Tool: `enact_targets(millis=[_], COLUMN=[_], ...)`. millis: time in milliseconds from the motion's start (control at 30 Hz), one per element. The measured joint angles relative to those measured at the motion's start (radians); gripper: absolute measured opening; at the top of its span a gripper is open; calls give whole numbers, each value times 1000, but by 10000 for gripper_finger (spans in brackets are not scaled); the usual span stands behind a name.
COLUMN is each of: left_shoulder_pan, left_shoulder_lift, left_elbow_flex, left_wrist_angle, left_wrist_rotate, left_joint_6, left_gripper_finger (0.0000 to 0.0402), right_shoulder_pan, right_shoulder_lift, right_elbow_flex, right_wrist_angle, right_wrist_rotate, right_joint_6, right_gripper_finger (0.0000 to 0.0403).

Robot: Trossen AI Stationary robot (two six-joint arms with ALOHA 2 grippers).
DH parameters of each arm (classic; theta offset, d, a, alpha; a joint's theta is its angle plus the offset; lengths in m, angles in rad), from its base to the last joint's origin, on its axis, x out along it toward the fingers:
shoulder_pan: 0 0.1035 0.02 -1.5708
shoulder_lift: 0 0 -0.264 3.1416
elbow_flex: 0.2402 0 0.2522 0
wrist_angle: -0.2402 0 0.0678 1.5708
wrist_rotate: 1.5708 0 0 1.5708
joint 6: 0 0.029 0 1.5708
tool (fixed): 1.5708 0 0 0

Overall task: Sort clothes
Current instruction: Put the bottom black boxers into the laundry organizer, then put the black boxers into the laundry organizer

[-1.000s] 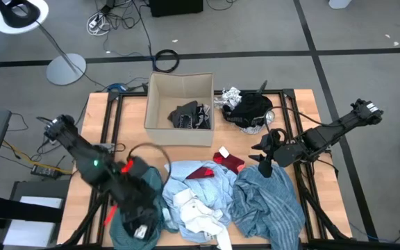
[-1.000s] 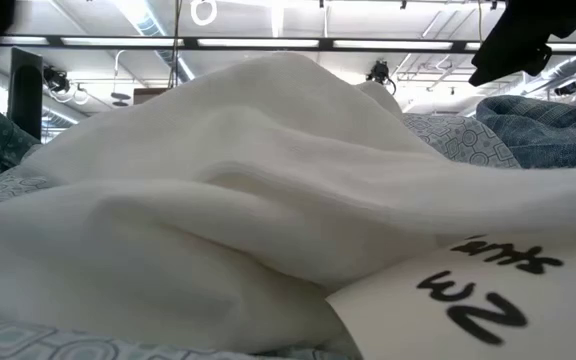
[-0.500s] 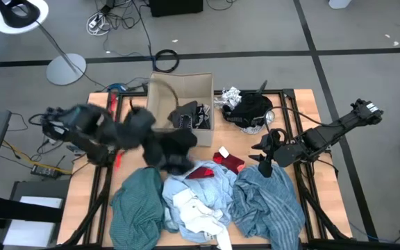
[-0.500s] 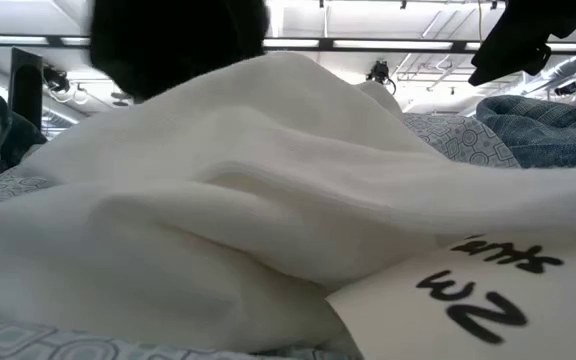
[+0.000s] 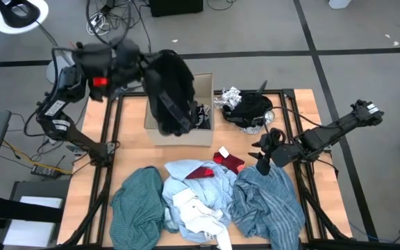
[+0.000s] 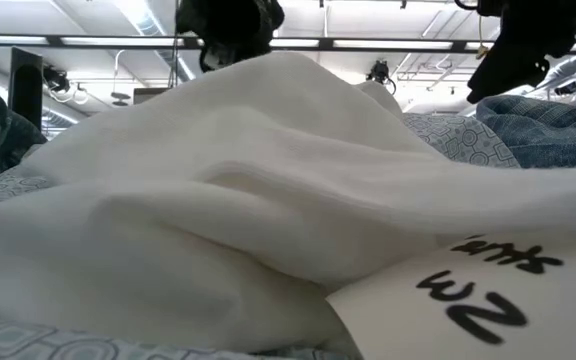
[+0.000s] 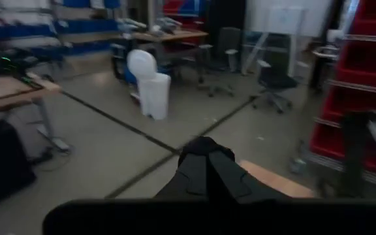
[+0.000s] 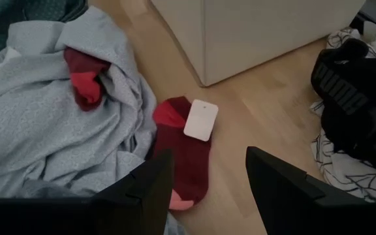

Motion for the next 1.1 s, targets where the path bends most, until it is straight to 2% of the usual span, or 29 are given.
enact_targets(millis=[133,267,400,533,800,933,1100], left_shoulder_pan=[86,142,167,183,285,314,281], left_shoulder_lift=[7,11,16,16,17,18,-2], left_elbow_flex=[-2,-43,-134,-254,-439,-450,-449], left_wrist_angle=[-26,-65,-67,-74,-181,-261,-301], left_wrist_rotate=[11,102,187,201,393,418,418], left_joint_6=[13,-2,-21,-75,-209,-205,-150], left_gripper_finger=[0,0,7,17,73,105,113], right_shoulder_pan=[-5,-5,-5,-5,-5,-5,-6], right_shoulder_lift=[0,0,0,0,0,0,0], right_elbow_flex=[0,0,0,0,0,0,0], right_wrist_angle=[0,0,-1,-3,-7,-7,-7], right_wrist_rotate=[0,0,0,0,-1,-1,5], right_joint_6=[-7,-20,-28,-28,-27,-27,-27], right_gripper_finger=[193,193,193,193,193,193,193])
